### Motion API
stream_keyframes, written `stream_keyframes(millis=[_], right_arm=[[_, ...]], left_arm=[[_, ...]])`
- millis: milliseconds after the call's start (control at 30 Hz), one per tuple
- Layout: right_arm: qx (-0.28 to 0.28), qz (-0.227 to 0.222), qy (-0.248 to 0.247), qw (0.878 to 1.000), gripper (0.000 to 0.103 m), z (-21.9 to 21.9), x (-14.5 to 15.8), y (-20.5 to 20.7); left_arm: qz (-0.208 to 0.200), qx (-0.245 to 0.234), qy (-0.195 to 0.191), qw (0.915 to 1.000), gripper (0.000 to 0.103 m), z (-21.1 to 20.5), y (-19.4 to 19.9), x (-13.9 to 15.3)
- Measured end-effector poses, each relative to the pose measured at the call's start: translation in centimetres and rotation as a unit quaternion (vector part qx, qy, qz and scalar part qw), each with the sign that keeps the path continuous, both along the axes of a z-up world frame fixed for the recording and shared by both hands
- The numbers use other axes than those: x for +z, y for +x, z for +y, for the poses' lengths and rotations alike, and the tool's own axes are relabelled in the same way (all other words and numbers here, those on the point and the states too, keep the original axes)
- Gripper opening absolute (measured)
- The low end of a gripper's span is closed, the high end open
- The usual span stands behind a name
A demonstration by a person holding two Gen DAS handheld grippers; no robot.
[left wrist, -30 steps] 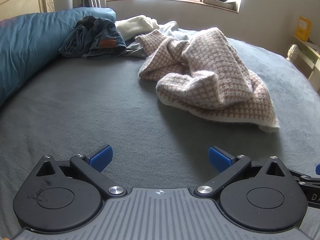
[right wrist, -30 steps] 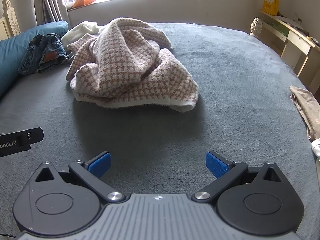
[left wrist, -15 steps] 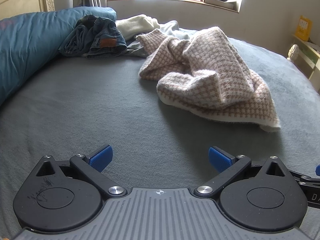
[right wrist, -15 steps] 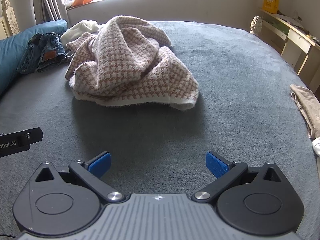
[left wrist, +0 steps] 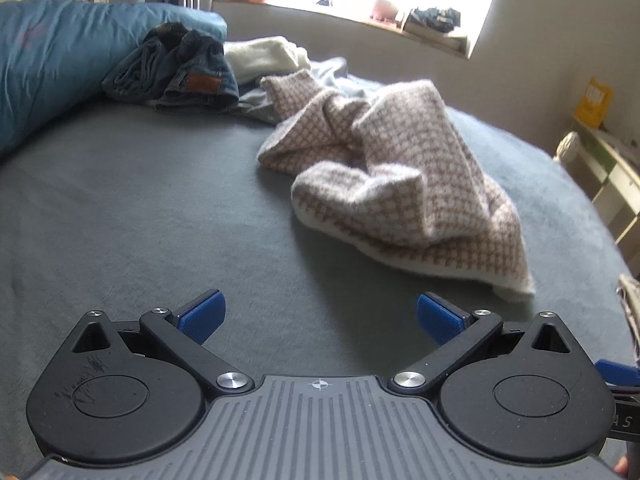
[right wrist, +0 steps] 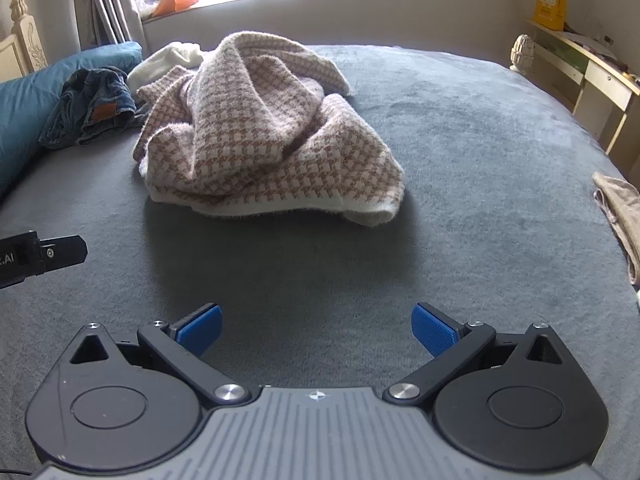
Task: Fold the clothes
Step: 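Grasp a cardigan edge with the right gripper while the left gripper grasps another edge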
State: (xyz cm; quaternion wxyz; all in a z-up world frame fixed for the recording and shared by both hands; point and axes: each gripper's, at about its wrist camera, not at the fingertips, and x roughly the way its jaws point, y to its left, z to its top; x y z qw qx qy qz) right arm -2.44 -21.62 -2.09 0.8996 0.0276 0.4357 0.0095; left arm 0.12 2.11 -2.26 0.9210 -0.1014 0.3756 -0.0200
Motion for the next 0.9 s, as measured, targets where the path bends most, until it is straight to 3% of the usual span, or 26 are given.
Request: stream_keyframes(millis=[100,267,467,600,767,867,900], right_arm=[[0.008,-0.018,0.017,1.0,0.103,-0.8,-0.3,0.3],[0.036,-0.085,0.021,0.996,0.103,-2.2,-0.1,1.0],[0.064,-0.13,-0.014,0.989,0.103,-3.0,1.2,4.6],[0.088,-0.167,-0.031,0.981,0.103,-2.8,3.2,8.7],[0.141,-0.173,-0.004,0.975,0.103,0.8,4.6,15.6],[0.171,-0.172,0.012,0.97,0.103,3.5,5.1,19.9],[0.181,-0.172,0.017,0.968,0.103,4.5,5.3,21.3]], left_arm=[[-0.019,-0.008,0.001,0.9998,0.103,-0.1,0.8,-0.3],[-0.061,-0.047,0.002,0.997,0.103,-0.9,2.7,-0.4],[-0.124,-0.092,0.022,0.9877,0.103,-2.6,5.7,0.2],[-0.124,-0.104,0.013,0.9868,0.103,-3.0,8.3,-0.2],[-0.117,-0.128,0.004,0.9849,0.102,-3.8,11.4,-1.4],[-0.103,-0.141,0.016,0.9846,0.093,-4.6,12.7,-2.1],[-0.098,-0.144,0.014,0.9846,0.085,-4.8,13.0,-2.4]])
